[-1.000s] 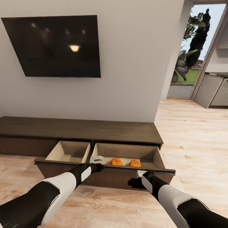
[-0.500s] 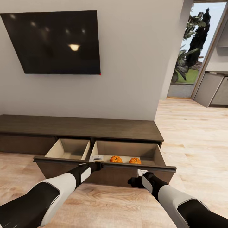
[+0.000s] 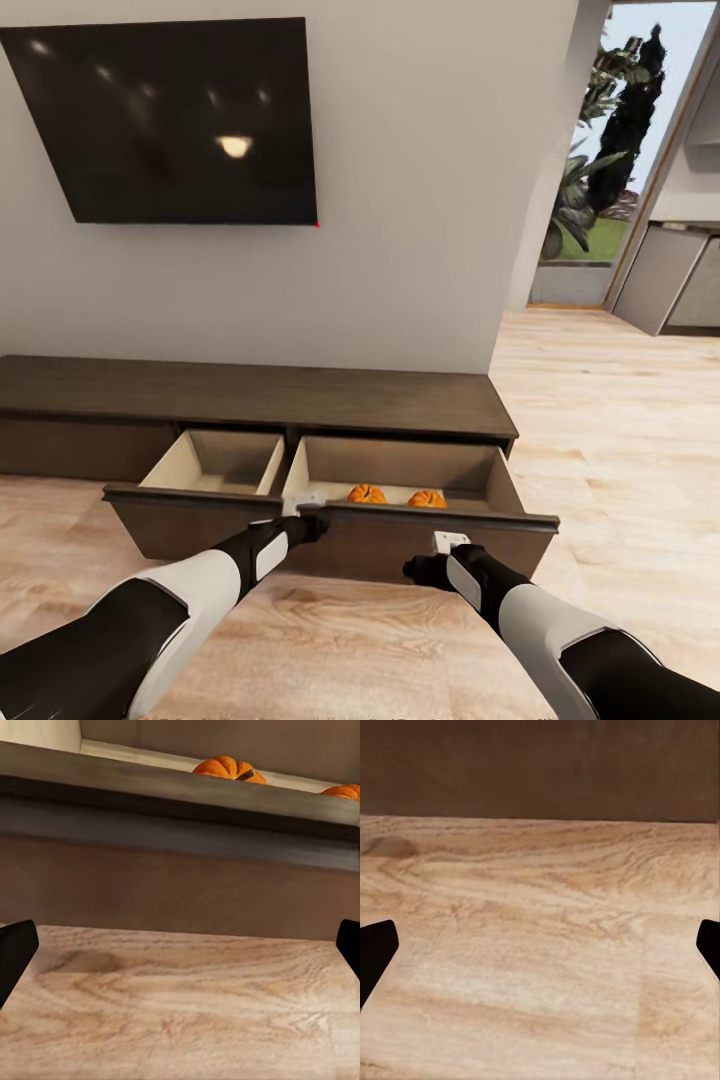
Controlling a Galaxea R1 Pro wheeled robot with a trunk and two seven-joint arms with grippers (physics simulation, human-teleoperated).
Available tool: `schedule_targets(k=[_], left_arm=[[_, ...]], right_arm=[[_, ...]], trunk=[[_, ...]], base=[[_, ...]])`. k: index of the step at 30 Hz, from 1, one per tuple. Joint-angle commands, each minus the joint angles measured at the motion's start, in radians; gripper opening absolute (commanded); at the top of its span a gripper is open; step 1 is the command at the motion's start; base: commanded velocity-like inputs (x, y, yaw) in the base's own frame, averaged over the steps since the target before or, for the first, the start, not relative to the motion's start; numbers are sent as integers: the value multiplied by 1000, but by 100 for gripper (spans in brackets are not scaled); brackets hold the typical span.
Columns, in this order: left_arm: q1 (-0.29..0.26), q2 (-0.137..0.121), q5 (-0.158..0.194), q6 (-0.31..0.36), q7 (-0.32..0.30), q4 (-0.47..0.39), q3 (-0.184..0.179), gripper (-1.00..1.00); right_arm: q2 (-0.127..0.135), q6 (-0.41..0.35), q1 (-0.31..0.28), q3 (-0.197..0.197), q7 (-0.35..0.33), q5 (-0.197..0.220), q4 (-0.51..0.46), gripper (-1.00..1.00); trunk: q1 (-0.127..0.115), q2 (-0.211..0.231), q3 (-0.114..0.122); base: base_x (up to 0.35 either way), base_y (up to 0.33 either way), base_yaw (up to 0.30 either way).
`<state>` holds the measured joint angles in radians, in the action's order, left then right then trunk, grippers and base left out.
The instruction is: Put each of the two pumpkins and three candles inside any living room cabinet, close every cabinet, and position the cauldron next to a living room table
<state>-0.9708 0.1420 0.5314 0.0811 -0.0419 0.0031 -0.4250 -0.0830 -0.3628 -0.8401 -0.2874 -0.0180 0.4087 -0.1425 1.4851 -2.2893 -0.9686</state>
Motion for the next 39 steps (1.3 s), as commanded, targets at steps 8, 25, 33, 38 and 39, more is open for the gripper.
schedule_targets(k=[8,25,33,38,39], left_arm=[[1,0,10,2,-2,1,-8,100],[69,-2,10,-206,0,19,-8,100],[92,-1,13,-331,2,27,-6,100],[119,-3,14,-401,2,31,-5,100],[120,-4,14,-406,2,31,-5,100]], right_arm=[[0,96,-1,-5,1,11,1,100],[-1,434,92,-10,3,2,4,100],[-1,506,118,-10,4,2,4,100],[-2,558,130,-10,3,3,4,100],[-2,560,130,-10,3,3,4,100]], trunk=[[31,-57,-26],[96,-176,-79],[116,-211,-107],[118,-213,-126],[119,-213,-130]], base=[[0,0,0],[0,0,0],[0,0,0],[0,0,0],[0,0,0]])
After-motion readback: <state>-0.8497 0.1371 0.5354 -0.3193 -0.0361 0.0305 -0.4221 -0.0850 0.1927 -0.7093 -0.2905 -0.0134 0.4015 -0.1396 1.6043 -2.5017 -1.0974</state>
